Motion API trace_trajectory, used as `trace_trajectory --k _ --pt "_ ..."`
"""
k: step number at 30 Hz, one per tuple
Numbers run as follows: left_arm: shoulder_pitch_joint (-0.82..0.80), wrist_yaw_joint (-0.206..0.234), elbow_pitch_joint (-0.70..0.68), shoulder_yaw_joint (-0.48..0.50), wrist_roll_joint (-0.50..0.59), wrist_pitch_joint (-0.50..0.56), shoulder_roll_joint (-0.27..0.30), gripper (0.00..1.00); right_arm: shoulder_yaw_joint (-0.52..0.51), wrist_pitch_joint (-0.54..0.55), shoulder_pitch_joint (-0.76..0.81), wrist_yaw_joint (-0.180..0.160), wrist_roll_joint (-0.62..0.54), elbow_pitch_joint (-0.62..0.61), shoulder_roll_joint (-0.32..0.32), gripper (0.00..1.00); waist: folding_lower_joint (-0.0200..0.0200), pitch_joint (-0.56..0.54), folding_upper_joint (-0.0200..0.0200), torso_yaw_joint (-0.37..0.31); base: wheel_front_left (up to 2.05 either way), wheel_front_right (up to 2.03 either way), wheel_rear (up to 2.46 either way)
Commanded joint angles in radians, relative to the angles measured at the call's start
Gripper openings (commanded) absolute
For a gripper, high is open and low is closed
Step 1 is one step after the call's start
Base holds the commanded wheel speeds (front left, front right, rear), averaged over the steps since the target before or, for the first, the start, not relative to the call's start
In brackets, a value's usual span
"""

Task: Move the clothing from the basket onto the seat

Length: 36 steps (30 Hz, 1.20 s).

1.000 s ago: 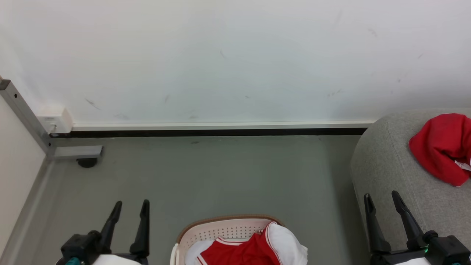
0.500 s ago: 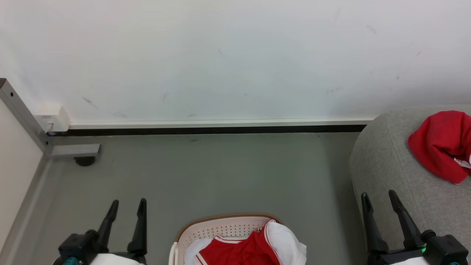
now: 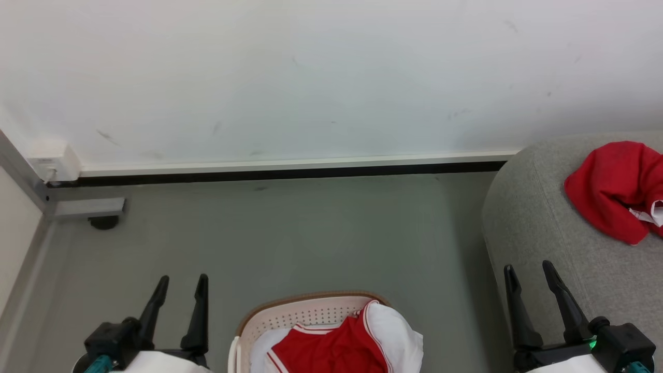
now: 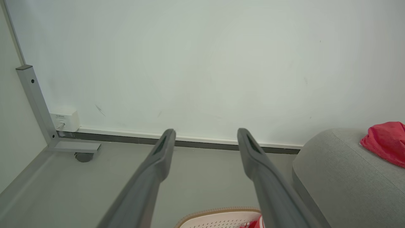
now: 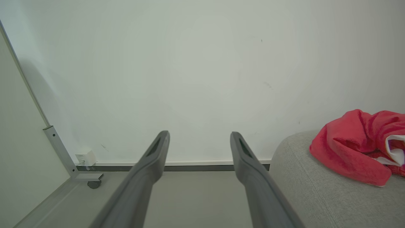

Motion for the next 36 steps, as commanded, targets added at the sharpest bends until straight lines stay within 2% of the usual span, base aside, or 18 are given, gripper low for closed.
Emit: trace_trajectory --k 1,9,21,30,31,36 --pt "-0.015 -0.002 0.005 -0.006 -0.004 -0.001 0.013 1.0 -0.001 0.0 -0.019 -0.002 0.007 0.002 -0.001 1.0 0.0001 0.021 -0.0001 -0.016 0.0 0.0 0.0" --pt "-0.064 -0.001 0.047 -0.059 -0.038 -0.001 0.054 1.0 -0.001 0.0 -0.065 -0.002 0.039 -0.009 -0.001 1.0 0.0001 0.101 -0.0001 -0.078 0.0 0.0 0.0" --pt "-0.231 -0.001 0.228 -0.235 -0.086 0.002 0.147 1.0 -0.005 0.0 -0.149 -0.002 0.065 -0.06 -0.001 1.0 0.0001 0.287 -0.0001 -0.178 0.0 0.0 0.0" --pt "-0.362 -0.001 0.357 -0.385 -0.099 0.08 0.216 1.0 -0.001 0.0 -0.207 -0.002 0.092 -0.122 -0.001 1.0 0.0001 0.434 -0.0001 -0.221 0.0 0.0 0.0" --pt "-0.398 -0.001 0.391 -0.427 -0.103 0.099 0.231 1.0 0.0 0.0 -0.223 -0.002 0.096 -0.137 0.0 1.0 0.0001 0.473 -0.0001 -0.228 0.0 0.0 0.0" --pt "-0.473 -0.001 0.481 -0.513 -0.075 0.142 0.265 1.0 0.002 0.0 -0.26 -0.002 0.108 -0.165 0.0 1.0 0.0001 0.545 -0.0001 -0.245 0.0 0.0 0.0"
